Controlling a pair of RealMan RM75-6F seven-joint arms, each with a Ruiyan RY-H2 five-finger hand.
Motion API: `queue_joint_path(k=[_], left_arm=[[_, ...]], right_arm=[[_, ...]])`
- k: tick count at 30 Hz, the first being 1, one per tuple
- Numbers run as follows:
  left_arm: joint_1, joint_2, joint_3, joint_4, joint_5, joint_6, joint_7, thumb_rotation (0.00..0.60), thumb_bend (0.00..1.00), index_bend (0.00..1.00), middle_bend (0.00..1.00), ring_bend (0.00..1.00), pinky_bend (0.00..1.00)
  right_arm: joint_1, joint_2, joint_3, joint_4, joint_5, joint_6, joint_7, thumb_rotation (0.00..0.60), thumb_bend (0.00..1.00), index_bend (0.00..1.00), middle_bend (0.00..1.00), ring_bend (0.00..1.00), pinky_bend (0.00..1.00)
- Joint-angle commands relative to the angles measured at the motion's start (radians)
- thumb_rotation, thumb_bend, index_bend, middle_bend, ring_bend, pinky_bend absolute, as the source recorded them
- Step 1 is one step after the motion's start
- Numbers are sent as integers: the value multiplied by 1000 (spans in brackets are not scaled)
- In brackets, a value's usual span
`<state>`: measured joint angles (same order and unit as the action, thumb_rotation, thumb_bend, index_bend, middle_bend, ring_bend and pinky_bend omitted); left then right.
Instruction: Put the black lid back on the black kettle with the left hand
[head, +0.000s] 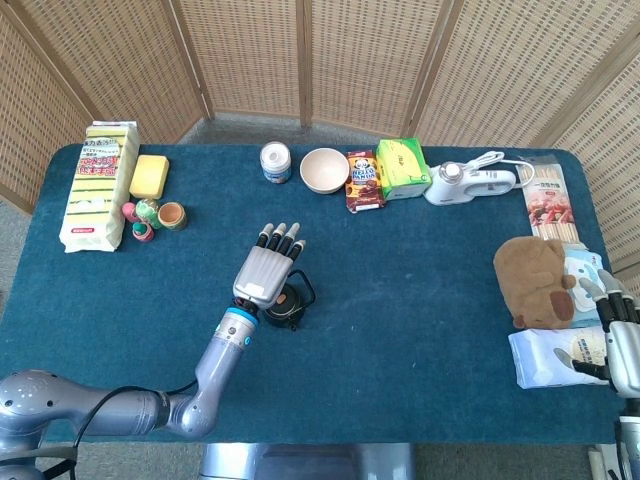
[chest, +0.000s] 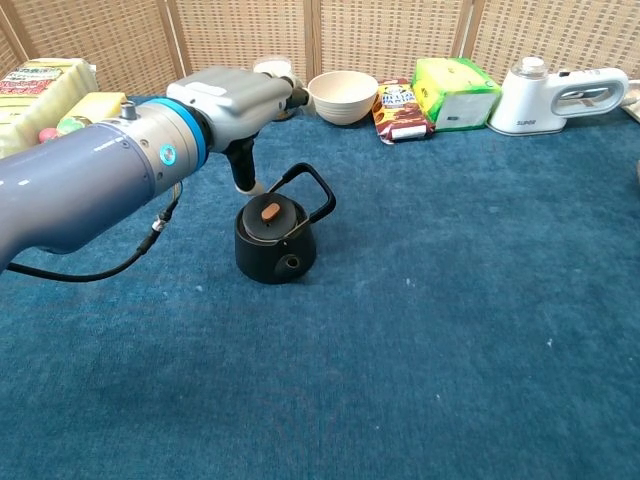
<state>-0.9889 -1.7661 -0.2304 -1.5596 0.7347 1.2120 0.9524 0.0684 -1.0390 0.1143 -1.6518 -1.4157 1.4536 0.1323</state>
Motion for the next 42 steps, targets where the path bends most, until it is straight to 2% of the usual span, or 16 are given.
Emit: queue_joint_path(k=[1, 16, 23, 26, 29, 32, 33, 36, 39, 42], left_arm=[[-3, -7, 1, 20, -3, -13, -4, 600, 212, 125, 0, 0, 72], [-4, -31, 3, 69, -6, -42, -27, 600, 212, 125, 0, 0, 72], [10, 23, -13, -25, 47, 0, -46, 600, 213, 123, 0, 0, 72], [25, 66, -14, -89, 66, 28, -45, 600, 196, 80, 0, 0, 72], [57, 135, 4, -177, 95, 68, -39, 600, 136, 2, 0, 0, 72], [106, 228, 38, -274, 126, 122, -30, 600, 89, 0, 0, 0, 72], [152, 303, 69, -332, 166, 171, -40, 600, 81, 0, 0, 0, 72], [216, 408, 115, -398, 233, 213, -91, 600, 77, 0, 0, 0, 72], [323, 556, 187, -429, 345, 262, -235, 600, 77, 0, 0, 0, 72], [426, 658, 254, -389, 468, 308, -431, 600, 78, 0, 0, 0, 72]], right_arm=[[0, 0, 0, 0, 0, 0, 1, 600, 100, 116, 0, 0, 0], [1, 2, 1, 1, 3, -2, 4, 600, 100, 116, 0, 0, 0], [2, 1, 2, 4, 5, -5, 5, 600, 100, 116, 0, 0, 0], [2, 0, -1, 4, 2, -5, 1, 600, 100, 116, 0, 0, 0], [2, 0, -1, 4, 1, -4, -2, 600, 100, 116, 0, 0, 0], [2, 1, -2, 6, 2, -5, -3, 600, 100, 116, 0, 0, 0], [2, 0, -2, 7, -2, -3, -7, 600, 100, 116, 0, 0, 0], [2, -4, -4, 7, -7, 1, -15, 600, 99, 116, 0, 0, 0], [3, -14, -7, 8, -16, 8, -37, 600, 98, 116, 0, 0, 0], [4, -26, -9, 9, -24, 13, -59, 600, 98, 116, 0, 0, 0]])
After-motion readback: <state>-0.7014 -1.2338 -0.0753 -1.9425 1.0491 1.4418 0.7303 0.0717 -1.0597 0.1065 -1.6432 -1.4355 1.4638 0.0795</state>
